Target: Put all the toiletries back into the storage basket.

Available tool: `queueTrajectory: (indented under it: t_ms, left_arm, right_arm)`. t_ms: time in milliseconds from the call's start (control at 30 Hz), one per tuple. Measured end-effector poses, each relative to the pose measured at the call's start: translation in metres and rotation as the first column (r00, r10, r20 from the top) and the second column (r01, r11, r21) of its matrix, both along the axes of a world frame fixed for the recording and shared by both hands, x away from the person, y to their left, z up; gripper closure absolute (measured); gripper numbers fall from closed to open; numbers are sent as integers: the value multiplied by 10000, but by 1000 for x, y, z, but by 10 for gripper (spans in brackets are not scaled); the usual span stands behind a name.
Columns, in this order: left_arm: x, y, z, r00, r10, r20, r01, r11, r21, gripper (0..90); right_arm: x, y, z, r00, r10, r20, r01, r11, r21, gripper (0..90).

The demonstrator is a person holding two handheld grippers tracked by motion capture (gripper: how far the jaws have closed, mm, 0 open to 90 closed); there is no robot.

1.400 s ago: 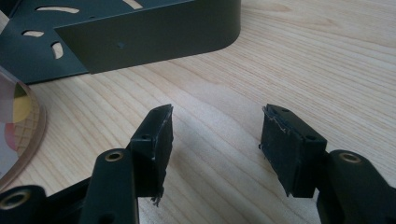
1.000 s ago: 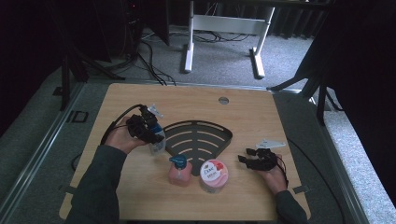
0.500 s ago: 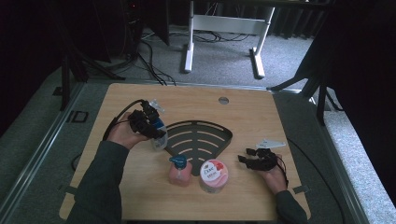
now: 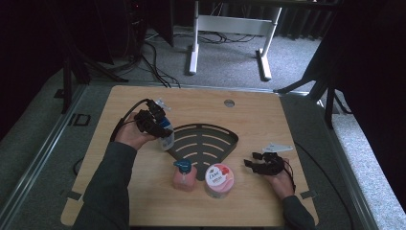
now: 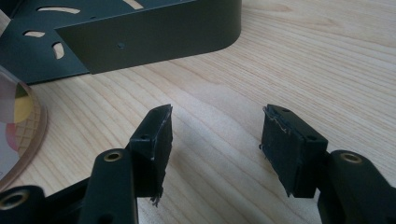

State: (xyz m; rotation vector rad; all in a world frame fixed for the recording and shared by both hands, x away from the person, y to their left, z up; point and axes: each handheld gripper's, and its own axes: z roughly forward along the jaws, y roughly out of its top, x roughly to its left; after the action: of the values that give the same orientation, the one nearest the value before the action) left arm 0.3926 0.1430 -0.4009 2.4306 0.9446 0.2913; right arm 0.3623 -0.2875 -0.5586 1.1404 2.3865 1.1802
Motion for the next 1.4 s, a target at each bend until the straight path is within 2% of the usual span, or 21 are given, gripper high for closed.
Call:
queueTrajectory:
  t_ms: [233,733,1000,1400]
  left_arm:
    - [6,-5,-1,9995,299,94,-299,9995,36,552]
    - [20,-13,-8,9983,550,190,-549,9985,-67,552]
    - [29,-15,-15,9980,583,225,-586,9982,105,553]
    - [38,-17,-28,9980,632,-65,-629,9974,347,552]
  right_arm:
    - [0,0,0,10000,4,5,-4,10000,1,429]
    - [0,0,0,10000,13,5,-13,10000,-2,428]
    - [0,0,0,10000,9,3,-9,10000,4,428]
    - [0,0,0,10000,-2,-22,2,10000,14,428]
